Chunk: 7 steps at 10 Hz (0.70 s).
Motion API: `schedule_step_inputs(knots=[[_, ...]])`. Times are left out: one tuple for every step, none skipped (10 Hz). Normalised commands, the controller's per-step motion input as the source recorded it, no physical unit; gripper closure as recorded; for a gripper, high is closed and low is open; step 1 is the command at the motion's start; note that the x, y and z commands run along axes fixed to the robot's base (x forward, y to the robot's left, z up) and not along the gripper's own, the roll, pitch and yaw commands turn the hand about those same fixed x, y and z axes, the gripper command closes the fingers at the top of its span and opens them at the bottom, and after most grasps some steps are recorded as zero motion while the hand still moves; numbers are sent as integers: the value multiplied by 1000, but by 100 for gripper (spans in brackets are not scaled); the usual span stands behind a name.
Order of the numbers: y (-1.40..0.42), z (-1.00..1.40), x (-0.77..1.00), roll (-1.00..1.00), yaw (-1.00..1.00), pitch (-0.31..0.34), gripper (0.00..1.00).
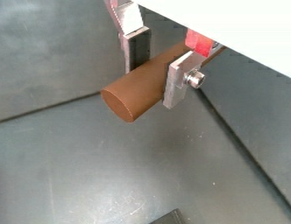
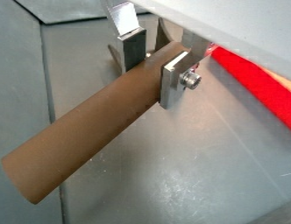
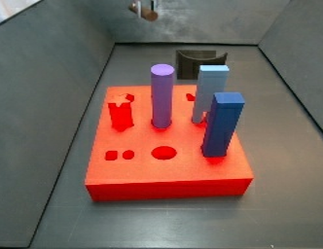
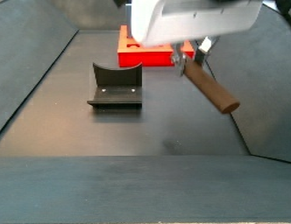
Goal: Pick up the oval object. Move up. Place the oval object on the fixture. Regrasp the oval object. Move to above the board. Insert the oval object.
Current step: Place the oval object on the fixture.
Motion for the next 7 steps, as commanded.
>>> schedule_step_inputs(knots=[[-5,798,-24,108,25,88,100],[-3,612,-14,107,29,93,100],[-5,519,-11,98,31,98,100],[4,280,1,85,30,106,100],[4,183,4,83,29,110,100],[-847,-107,1000,-37,-1000,-74,100],[-840,-113,1000,-38,-1000,-74,100]])
